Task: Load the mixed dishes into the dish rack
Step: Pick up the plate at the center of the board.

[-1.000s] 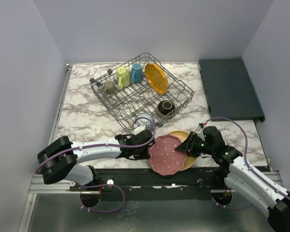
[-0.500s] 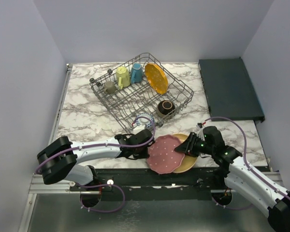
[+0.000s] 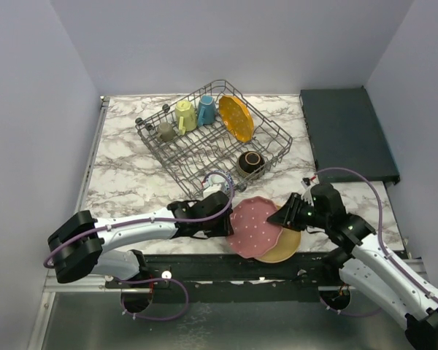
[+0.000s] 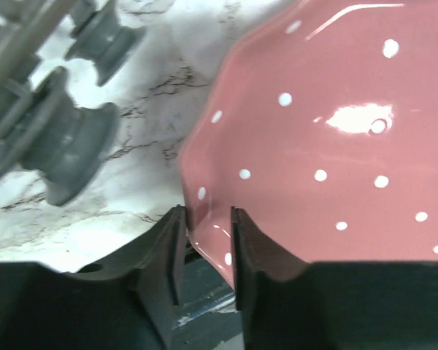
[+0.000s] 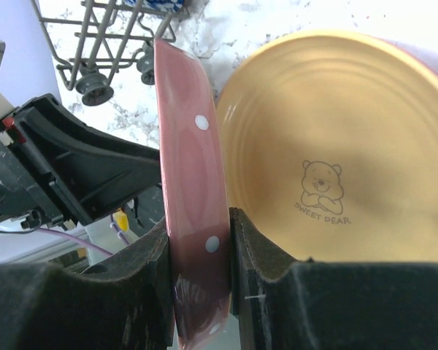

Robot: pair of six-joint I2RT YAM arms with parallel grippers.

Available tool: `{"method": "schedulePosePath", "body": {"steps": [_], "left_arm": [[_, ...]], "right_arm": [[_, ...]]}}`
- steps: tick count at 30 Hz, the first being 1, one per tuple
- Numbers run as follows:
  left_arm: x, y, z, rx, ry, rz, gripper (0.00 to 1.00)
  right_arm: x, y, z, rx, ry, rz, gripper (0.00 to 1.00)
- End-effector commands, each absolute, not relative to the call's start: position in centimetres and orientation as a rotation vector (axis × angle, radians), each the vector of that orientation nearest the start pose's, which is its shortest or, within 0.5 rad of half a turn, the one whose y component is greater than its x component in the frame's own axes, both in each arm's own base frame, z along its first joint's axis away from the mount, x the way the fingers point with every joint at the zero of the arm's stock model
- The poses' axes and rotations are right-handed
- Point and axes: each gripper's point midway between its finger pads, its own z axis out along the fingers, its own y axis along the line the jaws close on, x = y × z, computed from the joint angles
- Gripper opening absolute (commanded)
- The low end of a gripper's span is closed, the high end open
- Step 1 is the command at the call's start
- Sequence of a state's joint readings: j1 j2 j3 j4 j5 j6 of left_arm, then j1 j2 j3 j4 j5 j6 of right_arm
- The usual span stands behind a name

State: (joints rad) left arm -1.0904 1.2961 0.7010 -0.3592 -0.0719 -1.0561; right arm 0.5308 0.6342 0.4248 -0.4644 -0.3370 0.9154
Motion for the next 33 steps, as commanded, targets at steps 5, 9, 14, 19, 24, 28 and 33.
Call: {"method": "schedulePosePath", "body": {"steps": [5, 9, 14, 19, 24, 28, 33], "left_arm": [[12.1, -31.6, 12.0, 0.083, 2.6, -0.939, 0.47], [12.3, -31.5, 13.6, 0.111, 2.568, -0.951, 0.51], [12.8, -31.3, 15.2, 0.161, 2.548, -0.922, 0.55], [14.3, -30.5, 17.4, 0.19, 2.501, -0.887, 0.61], [16.6, -28.3, 19.2, 0.168, 2.461, -0.842, 0.64], [18.5, -26.0, 20.1, 0.143, 2.438, -0.787, 0.67], [20.0, -23.7, 20.4, 0.121, 2.425, -0.717, 0.67]], "right_arm": [[16.5, 18.4, 16.3, 0.234, 2.329, 1.037, 0.0], [16.7, 17.7, 17.5, 0.222, 2.318, 0.977, 0.0], [16.9, 16.4, 19.5, 0.206, 2.295, 0.89, 0.0], [17.4, 15.7, 21.9, 0.183, 2.256, 0.839, 0.0], [18.3, 15.1, 24.8, 0.145, 2.213, 0.772, 0.0], [19.5, 14.9, 27.3, 0.103, 2.165, 0.726, 0.0], [21.4, 15.4, 30.1, 0.037, 2.126, 0.682, 0.0]]}}
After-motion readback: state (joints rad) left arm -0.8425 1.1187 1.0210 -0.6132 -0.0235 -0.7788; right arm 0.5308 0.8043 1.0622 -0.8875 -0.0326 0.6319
